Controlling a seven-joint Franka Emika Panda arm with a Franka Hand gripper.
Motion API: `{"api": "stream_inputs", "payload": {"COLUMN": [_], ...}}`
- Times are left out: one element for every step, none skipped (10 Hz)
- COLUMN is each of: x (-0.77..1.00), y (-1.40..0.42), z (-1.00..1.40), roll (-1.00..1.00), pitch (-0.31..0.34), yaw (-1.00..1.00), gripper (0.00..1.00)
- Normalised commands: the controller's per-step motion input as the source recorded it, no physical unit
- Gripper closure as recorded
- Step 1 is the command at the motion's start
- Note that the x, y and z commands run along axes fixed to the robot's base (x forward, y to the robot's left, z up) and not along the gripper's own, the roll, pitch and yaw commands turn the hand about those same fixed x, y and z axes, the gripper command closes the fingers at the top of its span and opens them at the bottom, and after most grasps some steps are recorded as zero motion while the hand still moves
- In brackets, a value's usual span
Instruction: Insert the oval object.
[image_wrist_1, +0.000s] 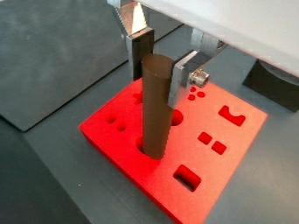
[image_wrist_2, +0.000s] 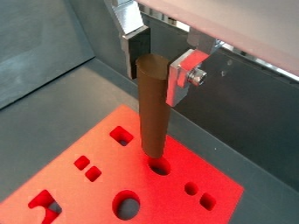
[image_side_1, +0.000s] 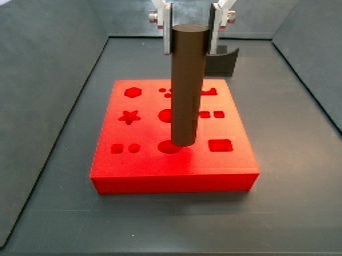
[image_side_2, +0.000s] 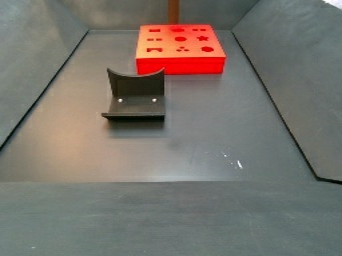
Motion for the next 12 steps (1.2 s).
{"api": "stream_inputs", "payload": {"x": [0.00,0.00,0.00,-0.03,-0.11,-0.07,0.00,-0.04,0.00,0.00,0.00,-0.01], "y": [0.00,0.00,0.00,0.00,0.00,0.00,0.00,0.00,0.00,0.00,0.00,-0.01], "z": [0.00,-0.04,0.00,-0.01,-0.06,-0.11,-0.04,-0.14,-0.07,-0.10,-0.13,-0.11], "roll": [0.11,0.04,0.08,0.16,0.14,0.03,0.00,0.00,0.00,0.00,0.01,0.01], "pitch": [0.020,0.000,0.000,0.011,0.000,0.000,0.000,-0.010,-0.004,-0.004,-0.010,-0.010], "yaw": [-0.12,-0.01,-0.05,-0.09,-0.09,-0.07,0.00,0.00,0.00,0.00,0.00,0.00], "gripper": [1.00,1.00,1.00,1.00,1.00,1.00,1.00,1.00,1.00,1.00,1.00,1.00]}}
